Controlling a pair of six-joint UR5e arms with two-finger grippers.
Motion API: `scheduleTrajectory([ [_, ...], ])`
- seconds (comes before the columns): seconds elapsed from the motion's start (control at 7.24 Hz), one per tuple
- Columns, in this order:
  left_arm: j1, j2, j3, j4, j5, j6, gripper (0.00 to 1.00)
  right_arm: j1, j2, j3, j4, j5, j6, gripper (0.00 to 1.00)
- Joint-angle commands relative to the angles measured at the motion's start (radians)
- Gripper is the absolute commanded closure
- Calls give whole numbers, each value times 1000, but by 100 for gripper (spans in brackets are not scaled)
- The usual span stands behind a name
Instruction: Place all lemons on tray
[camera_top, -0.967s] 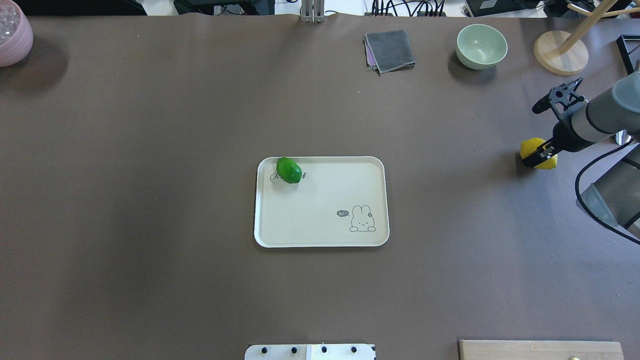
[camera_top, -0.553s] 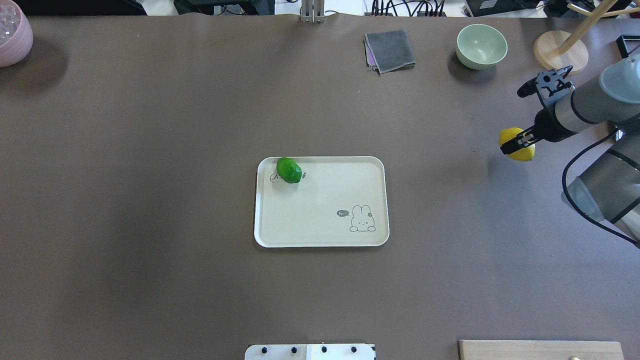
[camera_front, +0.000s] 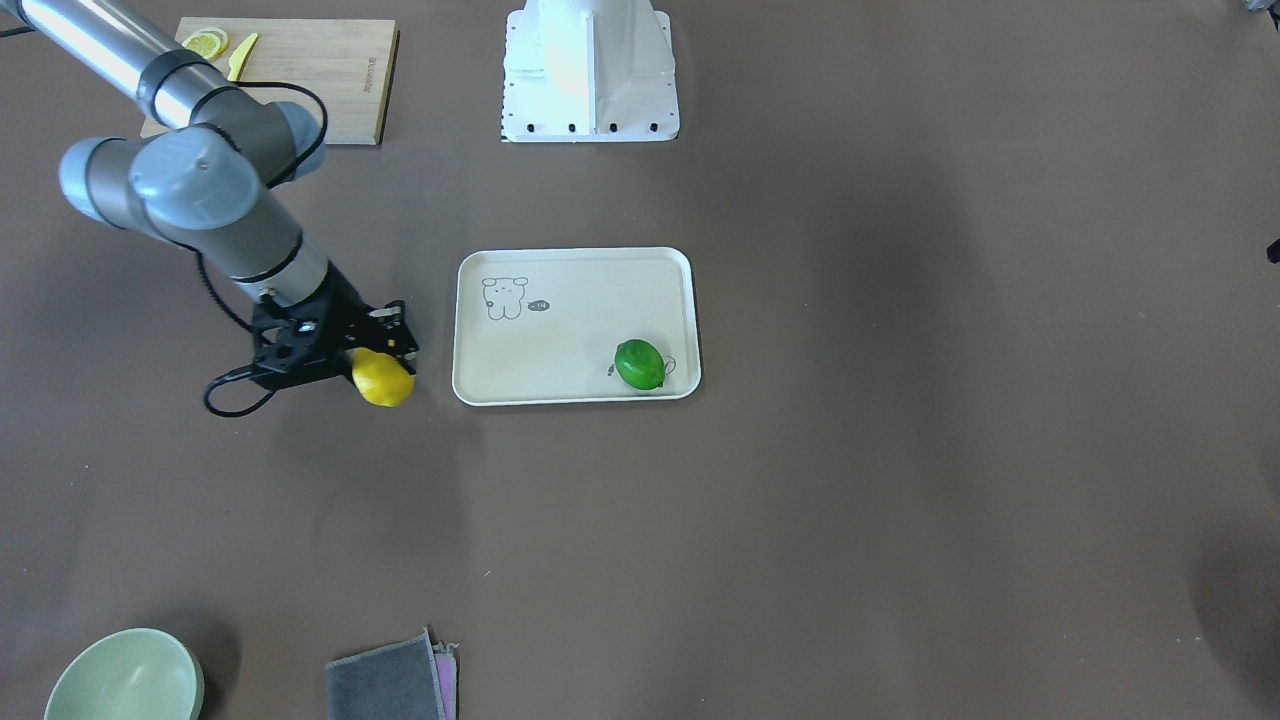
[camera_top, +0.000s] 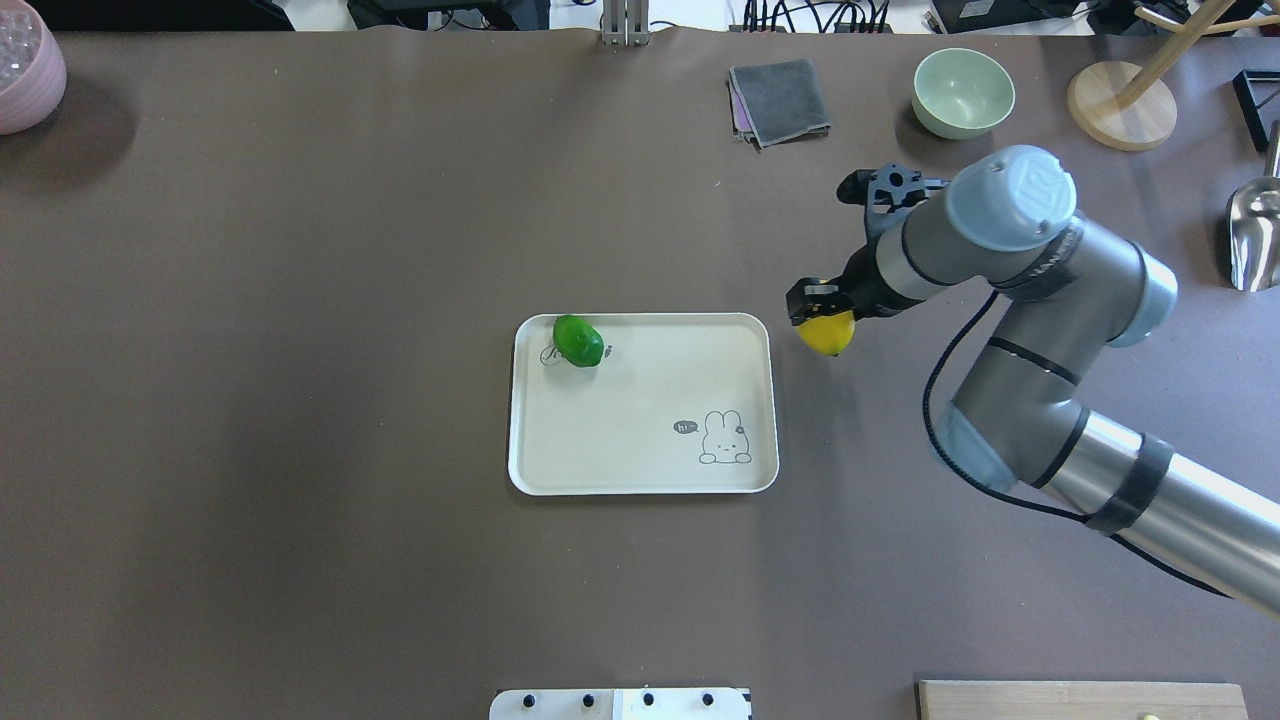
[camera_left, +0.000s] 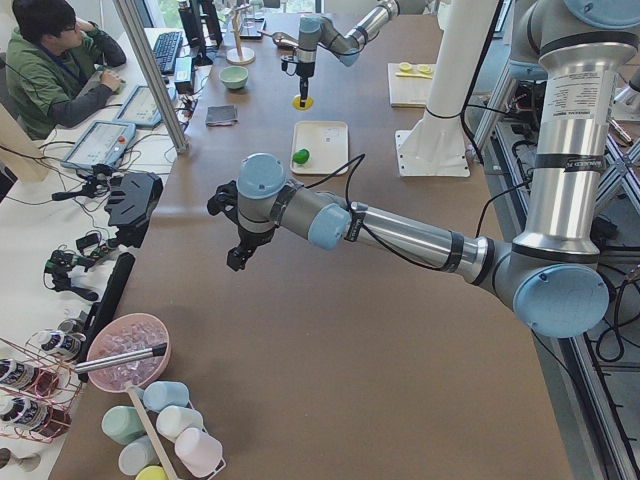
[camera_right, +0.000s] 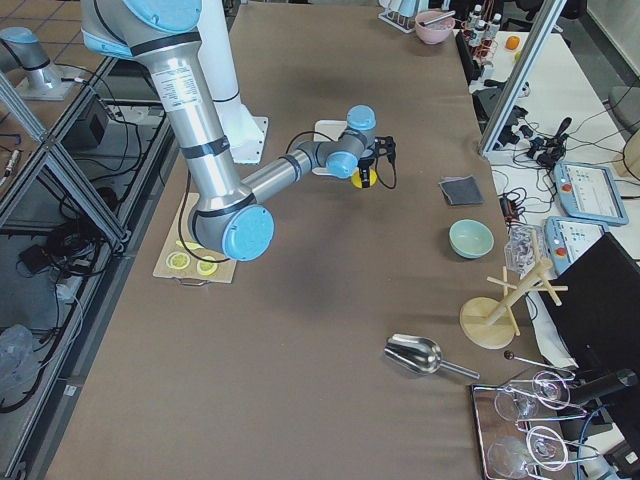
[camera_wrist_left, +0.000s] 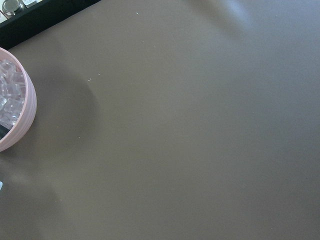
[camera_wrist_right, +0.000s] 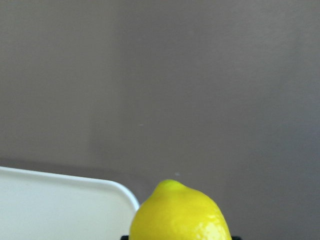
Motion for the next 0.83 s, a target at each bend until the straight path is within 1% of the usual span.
scheduleTrajectory([
  [0.0,-1,2,1,0,0,0,2,-127,149,-7,-218,-143,149,100],
  [0.14,-1,2,1,0,0,0,2,-152,157,-4,-230,-185,173,96],
  [0.28,-1,2,2,0,0,0,2,-153,160,-4,-231,-190,172,34],
  [0.41,-1,2,4,0,0,0,2,-153,160,-1,-234,-225,166,1],
  [0.69,1,2,4,0,0,0,2,-134,164,8,-236,-220,125,0],
])
